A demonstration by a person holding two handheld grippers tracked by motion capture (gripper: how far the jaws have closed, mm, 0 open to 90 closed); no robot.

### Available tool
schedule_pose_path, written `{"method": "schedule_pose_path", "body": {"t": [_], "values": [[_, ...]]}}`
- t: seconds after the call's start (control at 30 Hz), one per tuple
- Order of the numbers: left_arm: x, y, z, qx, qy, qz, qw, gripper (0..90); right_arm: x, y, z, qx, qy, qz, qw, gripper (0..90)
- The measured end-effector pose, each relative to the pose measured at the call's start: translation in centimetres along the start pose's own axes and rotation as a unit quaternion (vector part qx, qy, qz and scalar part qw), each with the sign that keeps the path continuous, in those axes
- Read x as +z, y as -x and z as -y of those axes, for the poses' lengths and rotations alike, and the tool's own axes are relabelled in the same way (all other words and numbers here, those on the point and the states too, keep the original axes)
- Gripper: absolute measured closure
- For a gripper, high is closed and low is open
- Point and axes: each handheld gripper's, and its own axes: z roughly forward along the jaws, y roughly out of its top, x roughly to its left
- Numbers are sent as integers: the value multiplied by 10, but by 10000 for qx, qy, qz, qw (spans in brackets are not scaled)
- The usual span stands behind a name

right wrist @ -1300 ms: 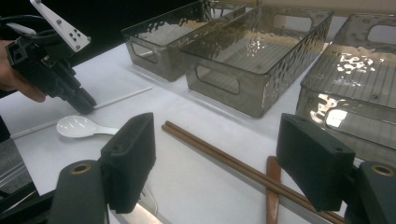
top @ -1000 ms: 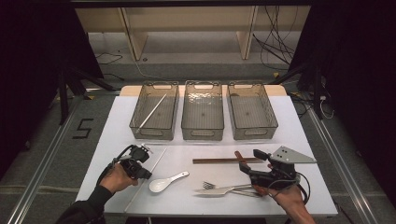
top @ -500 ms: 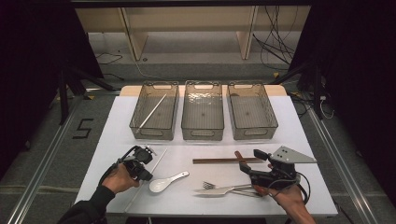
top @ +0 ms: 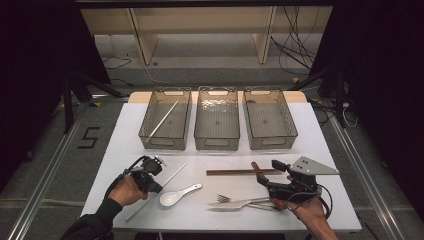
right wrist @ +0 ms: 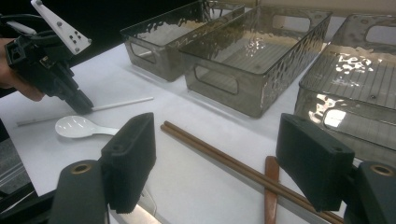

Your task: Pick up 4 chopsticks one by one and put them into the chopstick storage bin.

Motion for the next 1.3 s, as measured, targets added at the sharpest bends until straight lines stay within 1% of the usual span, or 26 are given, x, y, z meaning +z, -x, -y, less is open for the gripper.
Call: {"method": "schedule_pose_path", "body": {"t": [0.1,0.13,0.2,0.23,0.27,0.3,0.5,0.53,0.67,0.87,0.9,1.1,1.17,1.3], "values": [[-3,-2,1,37,59,-15,10000,844,0,0,0,-3,5,0,10000,294],[-5,-2,1,9,125,-29,9999,844,0,0,0,4,5,2,10000,294],[-9,-4,1,18,226,-30,9997,845,0,0,0,5,6,0,10000,294],[-10,-4,2,-18,301,-43,9995,845,0,0,0,3,7,-1,10000,294],[-12,-5,1,21,304,-32,9995,845,0,0,0,8,13,-4,10000,294],[-12,-5,2,5,355,-15,9994,845,0,0,0,9,13,-4,10000,294],[-16,-5,1,51,440,13,9990,846,0,0,0,11,19,-5,10000,294],[-17,-5,1,28,479,21,9988,846,0,0,0,12,18,-6,10000,294],[-20,-6,1,41,541,41,9985,846,0,0,0,10,23,-2,10000,294],[-24,-7,2,67,595,56,9982,846,0,0,0,14,15,-9,10000,294],[-24,-6,2,43,619,67,9980,846,0,0,0,12,14,-7,10000,294],[-30,-6,1,74,799,39,9968,847,0,0,0,15,18,-10,10000,294],[-31,-6,1,133,818,6,9966,848,0,0,0,16,17,-6,10000,294],[-35,-5,1,138,985,-40,9950,848,0,0,0,14,19,-7,10000,294]]}}
